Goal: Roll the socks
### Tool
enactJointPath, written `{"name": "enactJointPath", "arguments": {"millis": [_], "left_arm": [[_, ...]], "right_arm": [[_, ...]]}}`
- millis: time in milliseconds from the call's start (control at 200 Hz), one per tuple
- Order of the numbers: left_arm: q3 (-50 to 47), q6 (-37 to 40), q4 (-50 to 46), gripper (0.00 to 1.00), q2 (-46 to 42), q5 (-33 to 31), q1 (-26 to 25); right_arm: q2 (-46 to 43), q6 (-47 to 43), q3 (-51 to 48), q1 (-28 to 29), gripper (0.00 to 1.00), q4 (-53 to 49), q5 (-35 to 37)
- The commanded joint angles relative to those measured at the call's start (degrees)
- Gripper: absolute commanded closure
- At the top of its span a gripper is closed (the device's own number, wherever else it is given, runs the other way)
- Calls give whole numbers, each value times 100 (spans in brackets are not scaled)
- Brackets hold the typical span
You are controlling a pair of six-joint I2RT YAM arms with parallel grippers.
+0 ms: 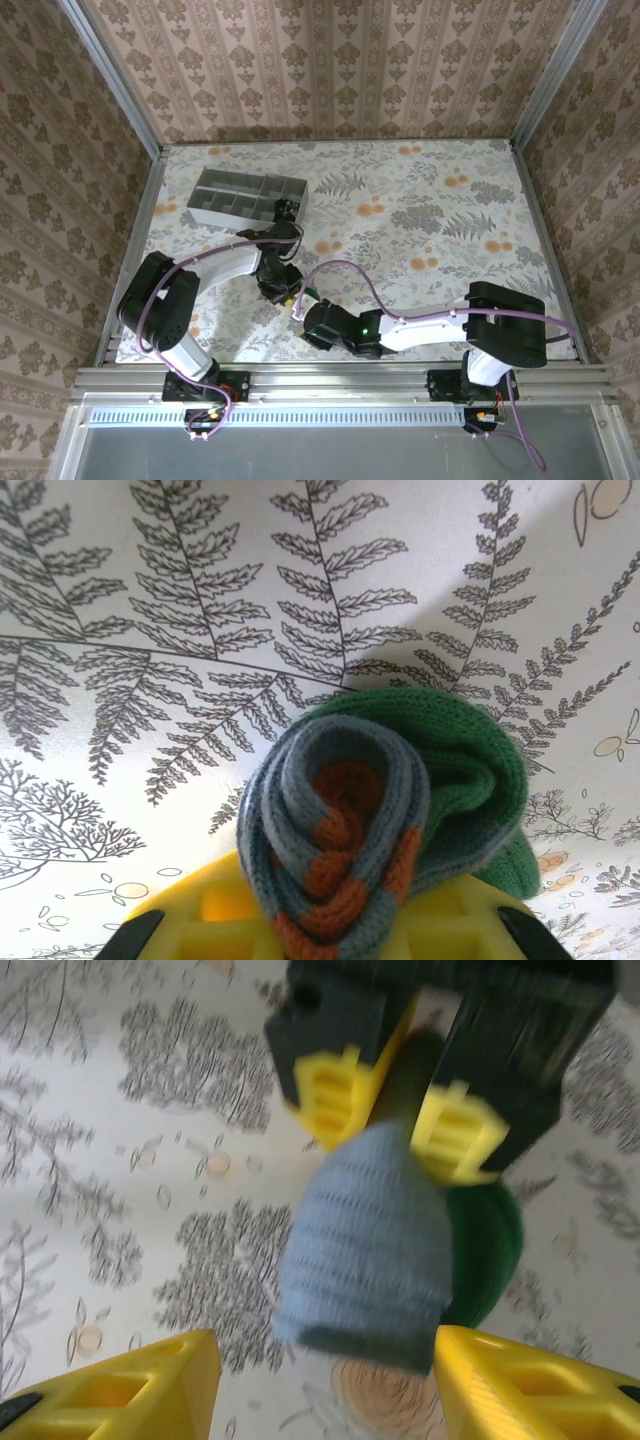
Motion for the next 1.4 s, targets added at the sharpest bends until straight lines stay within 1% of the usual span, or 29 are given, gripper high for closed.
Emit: {"name": "enactJointPath", "arguments": {"millis": [0, 180, 305, 355, 420, 525, 645, 700, 725, 845, 975, 1130, 1220, 1395], "left_arm": [[-279, 47, -569, 100, 467, -275, -37], [-280, 147, -316, 100, 449, 32, -34], [-421, 189, 63, 100, 347, 343, 10], [-467, 187, 189, 98, 307, 454, 29], [-501, 206, 369, 95, 254, 588, 54], [-507, 224, 565, 88, 151, 715, 116], [-502, 168, 752, 73, -109, 804, 254], [-504, 100, 807, 64, -278, 782, 341], [-509, 70, 855, 61, -371, 772, 383], [-706, -119, 1515, 51, -804, 853, 620], [-891, -222, 2085, 48, -1105, 891, 783], [-1132, -369, 2471, 47, -1118, 1042, 806], [-1298, -469, 2672, 47, -1135, 1059, 805], [-1405, -410, 2813, 50, -1098, 955, 805]], "right_arm": [[237, -103, 240, -34, 41, -61, 535], [645, 128, 448, -322, 41, -101, 555], [864, 203, 640, -623, 47, -139, 312], [960, 258, 730, -721, 50, -240, 197], [1072, 365, 807, -811, 58, -395, 52], [1242, 651, 825, -929, 79, -810, -270], [1362, 999, 591, -1056, 93, -1119, -715], [1380, 1135, 373, -1157, 97, -1097, -1100], [1395, 1200, 287, -1220, 100, -1080, -1294], [1417, 1480, -207, -1523, 100, -787, -2201], [1428, 1679, -626, -1891, 100, -433, -2949], [1540, 1765, -822, -2340, 100, -234, -3724], [1573, 1773, -863, -2546, 100, -282, -3965], [1565, 1848, -1106, -3002, 100, -95, -4501]]}}
